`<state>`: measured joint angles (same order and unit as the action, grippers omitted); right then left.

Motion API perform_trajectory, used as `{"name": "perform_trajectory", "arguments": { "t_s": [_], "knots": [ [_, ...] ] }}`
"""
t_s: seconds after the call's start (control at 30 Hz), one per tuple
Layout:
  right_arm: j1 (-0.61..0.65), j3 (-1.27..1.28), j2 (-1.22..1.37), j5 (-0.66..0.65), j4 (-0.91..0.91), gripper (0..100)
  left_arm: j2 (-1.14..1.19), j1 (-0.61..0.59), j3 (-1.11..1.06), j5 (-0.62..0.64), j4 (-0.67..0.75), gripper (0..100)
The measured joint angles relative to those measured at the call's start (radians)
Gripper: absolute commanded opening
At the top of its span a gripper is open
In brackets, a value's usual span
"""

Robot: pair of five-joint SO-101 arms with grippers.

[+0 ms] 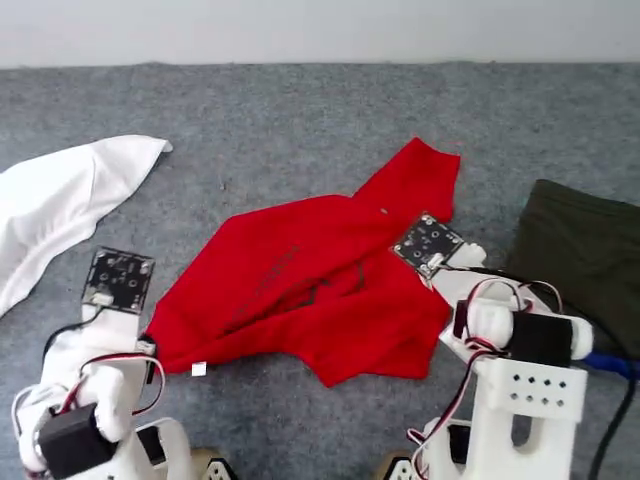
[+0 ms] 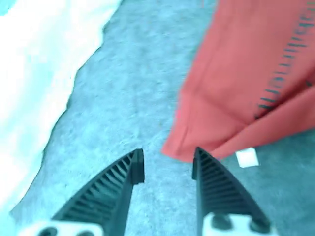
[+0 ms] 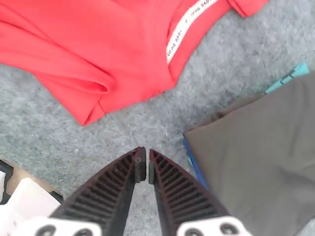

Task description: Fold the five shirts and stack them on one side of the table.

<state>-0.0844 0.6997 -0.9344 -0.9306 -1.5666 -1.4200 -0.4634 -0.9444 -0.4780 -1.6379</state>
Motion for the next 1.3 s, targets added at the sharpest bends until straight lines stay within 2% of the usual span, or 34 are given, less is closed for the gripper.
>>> {"name": "perform_trajectory", "arguments": {
  "t_s": [0.17, 0.37, 0.53, 0.6, 0.73, 0.9, 1.3],
  "knots": [
    [0.054, 0.021, 0.000, 0.048, 0.000, 1.3, -0.035, -0.075, -0.018, 0.037, 0.028, 17],
    [0.114, 0.169, 0.000, 0.083, 0.003, 2.4, -0.037, -0.133, -0.035, 0.094, 0.074, 17],
    [0.126, 0.187, 0.002, 0.180, 0.032, 22.8, -0.037, -0.132, -0.037, 0.100, 0.075, 17],
    [0.155, 0.187, 0.046, 0.229, 0.035, 27.0, -0.037, -0.132, -0.037, 0.100, 0.075, 17],
    [0.247, 0.172, 0.195, 0.302, 0.038, 27.0, -0.037, -0.132, -0.037, 0.100, 0.075, 17],
    [0.365, 0.041, 0.427, 0.319, 0.051, 27.0, -0.037, -0.132, -0.037, 0.100, 0.075, 17],
    [0.381, -0.210, 0.888, 0.322, 0.080, 25.5, -0.037, -0.132, -0.037, 0.100, 0.075, 17]
  ]
}}
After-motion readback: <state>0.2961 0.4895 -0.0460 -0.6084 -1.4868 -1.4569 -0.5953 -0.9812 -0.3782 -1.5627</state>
